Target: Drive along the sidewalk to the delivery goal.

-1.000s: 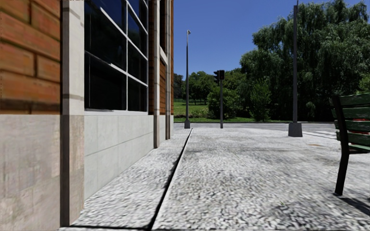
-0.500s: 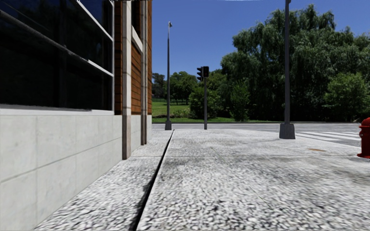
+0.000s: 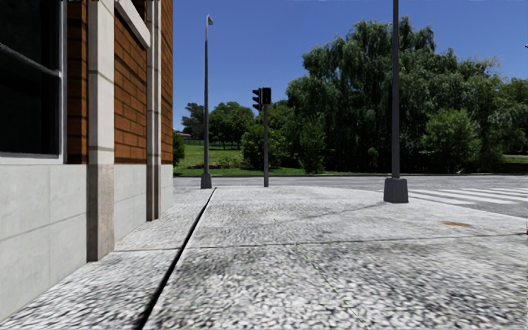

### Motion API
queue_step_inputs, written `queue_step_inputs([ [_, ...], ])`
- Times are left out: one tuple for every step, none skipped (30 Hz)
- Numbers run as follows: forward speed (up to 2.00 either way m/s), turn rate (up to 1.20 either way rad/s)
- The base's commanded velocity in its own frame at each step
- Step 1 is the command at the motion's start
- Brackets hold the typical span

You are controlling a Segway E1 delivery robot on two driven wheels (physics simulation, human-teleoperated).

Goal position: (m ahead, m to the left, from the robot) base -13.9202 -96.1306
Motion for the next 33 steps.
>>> queue_step_inputs([
  [2.00, 0.00],
  [2.00, 0.00],
  [2.00, 0.00],
  [2.00, 0.00],
  [2.00, 0.00],
  [2.00, 0.00],
  [2.00, 0.00],
  [2.00, 0.00],
  [2.00, 0.00],
  [2.00, 0.00],
  [2.00, 0.00],
  [2.00, 0.00],
  [2.00, 0.00],
  [2.00, 0.00],
  [2.00, 0.00],
  [2.00, 0.00],
  [2.00, 0.00],
  [2.00, 0.00],
  [2.00, 0.00],
  [2.00, 0.00],
  [2.00, 0.00],
  [2.00, 0.00],
  [2.00, 0.00],
  [2.00, -0.01],
  [2.00, -0.02],
  [2.00, -0.02],
  [2.00, -0.02],
  [2.00, -0.02],
  [2.00, -0.28],
  [2.00, -0.27],
  [2.00, -0.27],
  [2.00, -0.26],
  [2.00, -0.26],
])
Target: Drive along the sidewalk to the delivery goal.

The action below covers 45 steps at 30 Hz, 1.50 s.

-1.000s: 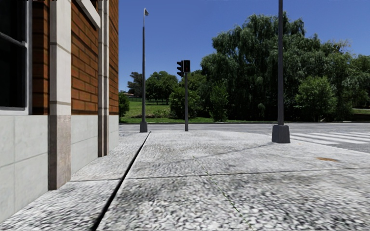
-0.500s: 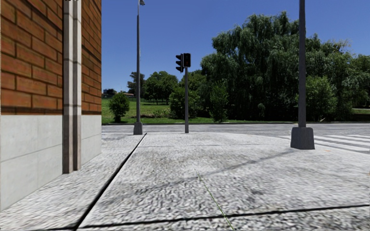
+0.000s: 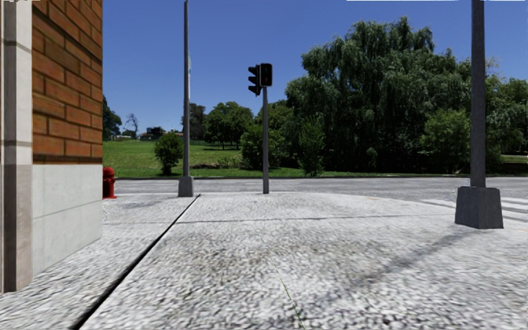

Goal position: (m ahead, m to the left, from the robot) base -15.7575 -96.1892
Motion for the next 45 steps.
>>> queue_step_inputs([
  [2.00, -0.25],
  [2.00, -0.25],
  [2.00, -0.25],
  [2.00, -0.25],
  [2.00, -0.25],
  [2.00, -0.25],
  [2.00, -0.25],
  [2.00, -0.25],
  [2.00, -0.25],
  [2.00, -0.32],
  [2.00, -0.42],
  [2.00, -0.45],
  [2.00, -0.45],
  [2.00, -0.45],
  [2.00, -0.46],
  [2.00, -0.46],
  [2.00, -0.46],
  [2.00, -0.46],
  [2.00, -0.46],
  [2.00, -0.46],
  [2.00, -0.46],
  [2.00, -0.51],
  [2.00, -0.61],
  [2.00, -0.61],
  [2.00, -0.71],
  [2.00, -0.74],
  [2.00, -0.75],
  [2.00, -0.75],
  [2.00, -0.75],
  [2.00, -0.75],
  [2.00, -0.75],
  [2.00, -0.72],
  [2.00, -0.68],
  [2.00, -0.67],
  [2.00, -0.67],
  [2.00, -0.67],
  [2.00, -0.67],
  [2.00, -0.67],
  [2.00, -0.67],
  [2.00, -0.67],
  [2.00, -0.66],
  [2.00, -0.62],
  [2.00, -0.62],
  [2.00, -0.60],
  [2.00, -0.60],
])
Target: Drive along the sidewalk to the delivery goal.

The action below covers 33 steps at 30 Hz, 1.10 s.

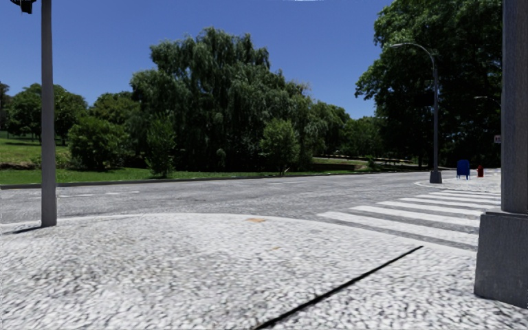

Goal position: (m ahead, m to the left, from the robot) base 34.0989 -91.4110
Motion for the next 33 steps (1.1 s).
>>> queue_step_inputs([
  [2.00, -0.60],
  [2.00, -0.60],
  [2.00, -0.60],
  [2.00, -0.60],
  [2.00, -0.60],
  [2.00, -0.60],
  [2.00, -0.60],
  [2.00, -0.60],
  [2.00, -0.60],
  [2.00, -0.60],
  [2.00, -0.60],
  [2.00, -0.60],
  [2.00, -0.60],
  [2.00, -0.60],
  [2.00, -0.60],
  [2.00, -0.60],
  [2.00, -0.60],
  [2.00, -0.60],
  [2.00, -0.60],
  [2.00, -0.60],
  [2.00, -0.60],
  [2.00, -0.60],
  [2.00, -0.60],
  [2.00, -0.60],
  [2.00, -0.60],
  [2.00, -0.60],
  [2.00, -0.60],
  [2.00, -0.60],
  [2.00, -0.60],
  [2.00, -0.60],
  [2.00, -0.60],
  [2.00, -0.60],
  [2.00, -0.60],
])
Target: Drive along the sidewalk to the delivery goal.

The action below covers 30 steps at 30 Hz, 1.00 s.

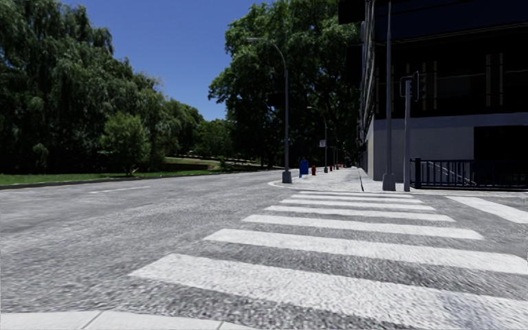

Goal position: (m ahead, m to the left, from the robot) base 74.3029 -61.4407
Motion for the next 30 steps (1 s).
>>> queue_step_inputs([
  [2.00, -0.60],
  [2.00, -0.60],
  [2.00, -0.60],
  [2.00, -0.60],
  [2.00, -0.60],
  [1.94, -0.60],
  [1.94, -0.60],
  [1.83, -0.60],
  [1.76, -0.60],
  [1.76, -0.60],
  [1.68, -0.60],
  [1.65, -0.60],
  [1.62, -0.60],
  [1.62, -0.60],
  [1.57, -0.60],
  [1.51, -0.60],
  [1.44, -0.60],
  [1.44, -0.60],
  [1.41, -0.57],
  [1.41, -0.52],
  [1.40, -0.47],
  [1.40, -0.47],
  [1.40, -0.35],
  [1.40, 0.00],
  [1.40, 0.00],
  [1.40, 0.00],
  [1.41, 0.00],
  [1.41, 0.00],
  [1.41, 0.00],
  [1.40, 0.00],
])
